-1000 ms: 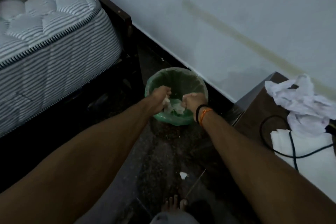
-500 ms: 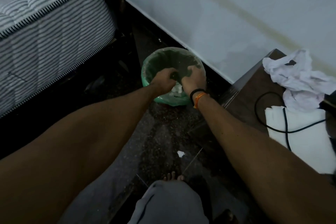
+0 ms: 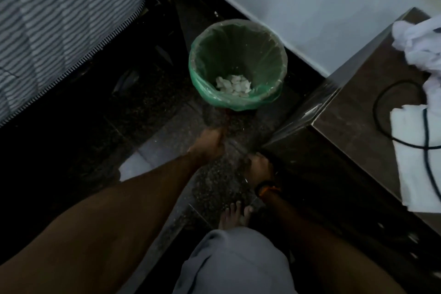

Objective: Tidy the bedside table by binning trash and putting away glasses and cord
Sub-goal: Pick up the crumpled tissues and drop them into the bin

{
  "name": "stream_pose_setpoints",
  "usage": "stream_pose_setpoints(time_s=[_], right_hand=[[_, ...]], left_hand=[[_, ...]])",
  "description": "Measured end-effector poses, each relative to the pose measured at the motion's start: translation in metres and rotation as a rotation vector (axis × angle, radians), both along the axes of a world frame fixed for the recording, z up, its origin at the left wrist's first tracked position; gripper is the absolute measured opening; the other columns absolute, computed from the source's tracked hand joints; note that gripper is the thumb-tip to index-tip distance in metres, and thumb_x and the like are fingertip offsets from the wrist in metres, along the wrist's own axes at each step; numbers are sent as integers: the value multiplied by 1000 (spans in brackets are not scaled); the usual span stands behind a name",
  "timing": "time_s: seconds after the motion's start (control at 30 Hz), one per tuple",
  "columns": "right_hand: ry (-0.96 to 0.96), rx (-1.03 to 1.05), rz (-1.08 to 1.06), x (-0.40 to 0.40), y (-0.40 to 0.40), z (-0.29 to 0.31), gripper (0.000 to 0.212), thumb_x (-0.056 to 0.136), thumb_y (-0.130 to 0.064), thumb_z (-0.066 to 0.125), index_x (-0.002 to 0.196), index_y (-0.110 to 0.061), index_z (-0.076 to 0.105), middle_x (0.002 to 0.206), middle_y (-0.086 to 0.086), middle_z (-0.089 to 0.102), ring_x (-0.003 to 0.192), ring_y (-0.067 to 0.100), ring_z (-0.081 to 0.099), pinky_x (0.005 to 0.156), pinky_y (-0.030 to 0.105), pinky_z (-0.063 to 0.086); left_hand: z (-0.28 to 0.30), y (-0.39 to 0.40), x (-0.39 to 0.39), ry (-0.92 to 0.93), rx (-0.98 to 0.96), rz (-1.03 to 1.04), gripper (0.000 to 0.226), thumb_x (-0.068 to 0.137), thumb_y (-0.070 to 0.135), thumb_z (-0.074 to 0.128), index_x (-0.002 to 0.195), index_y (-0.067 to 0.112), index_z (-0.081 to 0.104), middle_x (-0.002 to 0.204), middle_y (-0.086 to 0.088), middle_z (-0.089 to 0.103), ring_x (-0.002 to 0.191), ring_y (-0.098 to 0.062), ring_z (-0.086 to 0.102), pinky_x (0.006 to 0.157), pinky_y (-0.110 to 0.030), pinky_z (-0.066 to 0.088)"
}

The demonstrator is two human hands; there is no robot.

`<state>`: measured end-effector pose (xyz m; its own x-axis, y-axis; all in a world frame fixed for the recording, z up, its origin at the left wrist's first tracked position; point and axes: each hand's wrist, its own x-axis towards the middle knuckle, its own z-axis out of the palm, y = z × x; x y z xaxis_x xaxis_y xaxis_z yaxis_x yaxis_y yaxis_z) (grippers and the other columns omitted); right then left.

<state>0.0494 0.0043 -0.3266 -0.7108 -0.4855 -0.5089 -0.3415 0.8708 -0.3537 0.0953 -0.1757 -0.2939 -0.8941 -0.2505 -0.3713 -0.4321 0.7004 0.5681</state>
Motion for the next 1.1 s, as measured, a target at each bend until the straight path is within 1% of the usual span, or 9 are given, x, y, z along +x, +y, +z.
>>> stream_pose_setpoints(time_s=[0.1, 0.27, 0.5, 0.63, 0.73, 0.8, 0.9, 1.0, 1.1], right_hand=[[-109, 73, -77, 6, 20, -26, 33, 86, -23, 67, 116, -9, 69, 123, 15, 65, 120, 33, 57, 99, 34, 42], [-102, 132, -138, 14, 30, -72, 46, 86, -25, 68, 127, -8, 59, 130, 18, 57, 121, 34, 53, 97, 35, 42], [-68, 194, -74, 15, 29, -113, 31, 84, -28, 61, 111, -14, 67, 117, 14, 67, 113, 34, 59, 92, 37, 47], [-123, 55, -230, 12, 15, -76, 24, 86, -26, 63, 102, -8, 69, 105, 17, 71, 100, 36, 64, 86, 39, 49], [-223, -110, -350, 10, 5, -50, 18, 87, -27, 60, 91, -12, 68, 93, 15, 71, 92, 36, 66, 83, 41, 53], [-276, -171, -338, 7, -2, -22, 21, 87, -25, 56, 97, -13, 70, 100, 14, 72, 97, 38, 67, 89, 47, 54], [-281, -114, -257, 3, -13, 30, 29, 93, -20, 55, 118, -13, 67, 121, 12, 65, 116, 33, 59, 100, 36, 46], [-177, -170, -194, -1, -20, 77, 22, 95, -22, 53, 103, -10, 69, 117, 14, 68, 113, 33, 61, 94, 35, 46], [-110, -174, -195, -6, -27, 136, 16, 93, -21, 56, 91, -7, 64, 114, 18, 67, 109, 37, 61, 87, 37, 46]], left_hand=[[-21, 4, 9, -239, 107, -59, 29, 91, 18, 62, 109, -5, 60, 113, -26, 61, 107, -36, 59, 84, -35, 39], [-52, 1, 19, -468, 161, -53, 21, 89, 13, 59, 108, 6, 62, 113, -16, 63, 105, -28, 59, 87, -34, 47], [-73, 5, 20, -528, 168, -75, 25, 90, 20, 58, 112, 10, 63, 117, -12, 64, 110, -28, 59, 92, -35, 49], [-57, 14, 13, -498, 191, -52, 10, 89, 23, 61, 98, 18, 60, 102, -4, 63, 100, -25, 62, 86, -34, 49], [-31, 19, 2, -467, 221, -61, 12, 88, 16, 61, 99, 14, 58, 104, -10, 62, 98, -25, 60, 84, -33, 48], [-14, 21, -7, -432, 222, -59, 21, 81, 26, 61, 96, 11, 60, 105, -14, 65, 101, -30, 62, 85, -36, 50], [19, 22, -23, -357, 183, -67, 25, 67, 37, 46, 75, 19, 61, 91, -12, 70, 90, -31, 67, 75, -38, 54], [71, 28, -37, -196, 143, -63, 16, 73, 31, 47, 61, 24, 54, 80, -2, 69, 80, -23, 67, 72, -36, 54], [112, 35, -46, -34, 110, 11, 17, 72, 28, 48, 70, 20, 63, 79, -1, 70, 78, -20, 66, 72, -35, 55]])
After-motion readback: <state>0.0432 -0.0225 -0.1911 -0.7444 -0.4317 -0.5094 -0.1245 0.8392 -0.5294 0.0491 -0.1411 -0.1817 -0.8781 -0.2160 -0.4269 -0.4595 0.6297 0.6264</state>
